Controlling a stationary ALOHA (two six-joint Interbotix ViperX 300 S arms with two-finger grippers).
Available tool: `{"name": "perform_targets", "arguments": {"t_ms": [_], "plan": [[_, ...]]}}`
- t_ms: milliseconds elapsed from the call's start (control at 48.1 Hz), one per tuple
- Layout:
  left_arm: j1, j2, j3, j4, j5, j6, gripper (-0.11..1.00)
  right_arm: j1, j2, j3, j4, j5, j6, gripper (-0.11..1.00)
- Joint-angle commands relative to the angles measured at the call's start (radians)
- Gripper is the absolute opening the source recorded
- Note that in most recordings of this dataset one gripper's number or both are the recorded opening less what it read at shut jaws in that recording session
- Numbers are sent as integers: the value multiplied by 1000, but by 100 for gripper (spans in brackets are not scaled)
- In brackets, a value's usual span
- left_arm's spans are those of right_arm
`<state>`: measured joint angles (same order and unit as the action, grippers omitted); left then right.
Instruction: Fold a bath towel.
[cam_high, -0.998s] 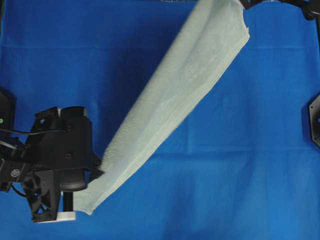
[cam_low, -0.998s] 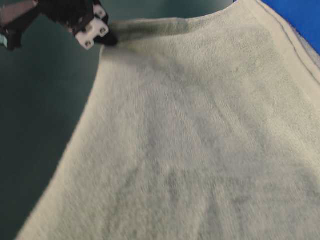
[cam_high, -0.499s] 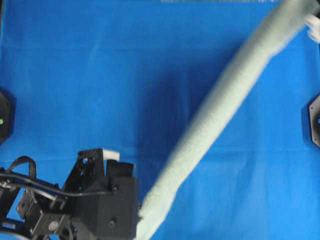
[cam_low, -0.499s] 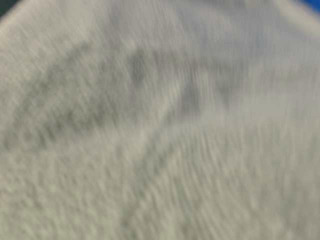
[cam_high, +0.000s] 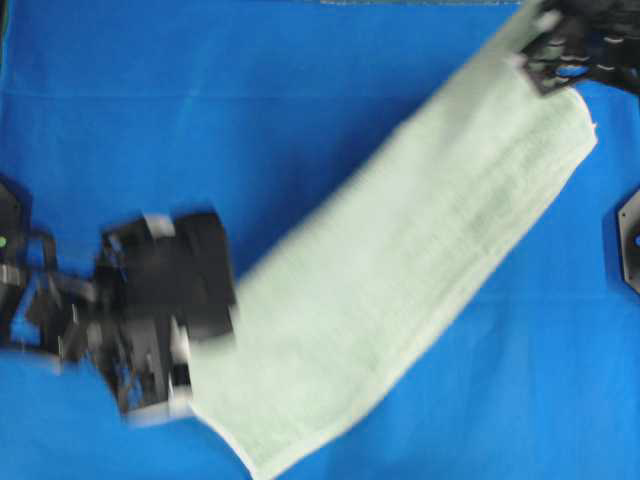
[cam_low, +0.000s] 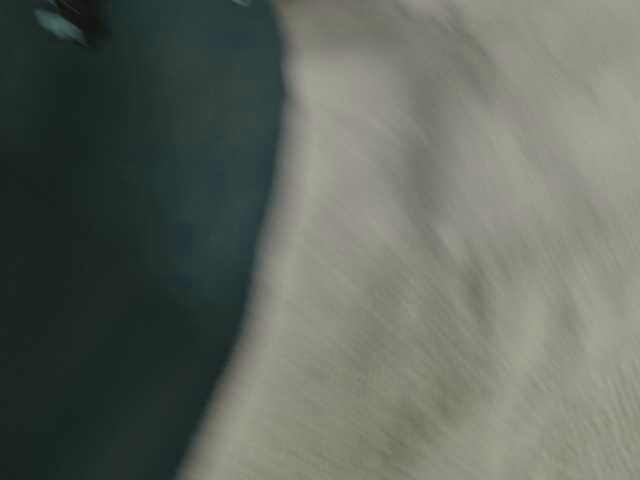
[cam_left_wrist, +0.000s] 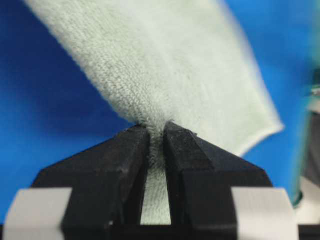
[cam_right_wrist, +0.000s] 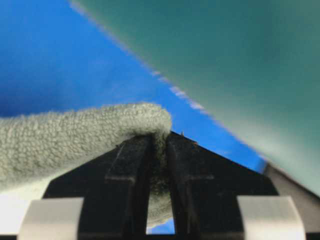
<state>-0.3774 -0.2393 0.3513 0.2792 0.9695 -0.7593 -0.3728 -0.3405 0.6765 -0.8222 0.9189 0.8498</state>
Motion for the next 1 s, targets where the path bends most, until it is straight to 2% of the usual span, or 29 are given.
{"name": "perform_targets", "arguments": {"t_ms": [0, 125, 208, 291, 499, 727, 769, 915, 977], "plan": [[38, -84, 114, 5, -46, -28, 8, -57, 103, -38, 12, -150, -6, 13], [109, -166, 304, 3, -137, -54, 8, -120, 258, -109, -9, -298, -32, 13], [164, -215, 425, 0, -212, -55, 8, -144, 336, -166, -21, -350, -63, 14], [202, -242, 505, 0, -276, -55, 8, -161, 391, -213, -20, -383, -97, 13], [262, -256, 617, -2, -364, -52, 8, -178, 449, -264, -8, -400, -137, 14], [296, -238, 653, 2, -374, -34, 10, -187, 449, -258, 0, -402, -137, 14], [298, -239, 653, 0, -374, -32, 18, -186, 449, -258, 0, -397, -137, 17], [296, -256, 663, 2, -347, -34, 62, -186, 430, -242, 3, -318, -137, 57], [296, -273, 670, 0, -316, -35, 78, -187, 410, -230, 21, -252, -138, 68]]}}
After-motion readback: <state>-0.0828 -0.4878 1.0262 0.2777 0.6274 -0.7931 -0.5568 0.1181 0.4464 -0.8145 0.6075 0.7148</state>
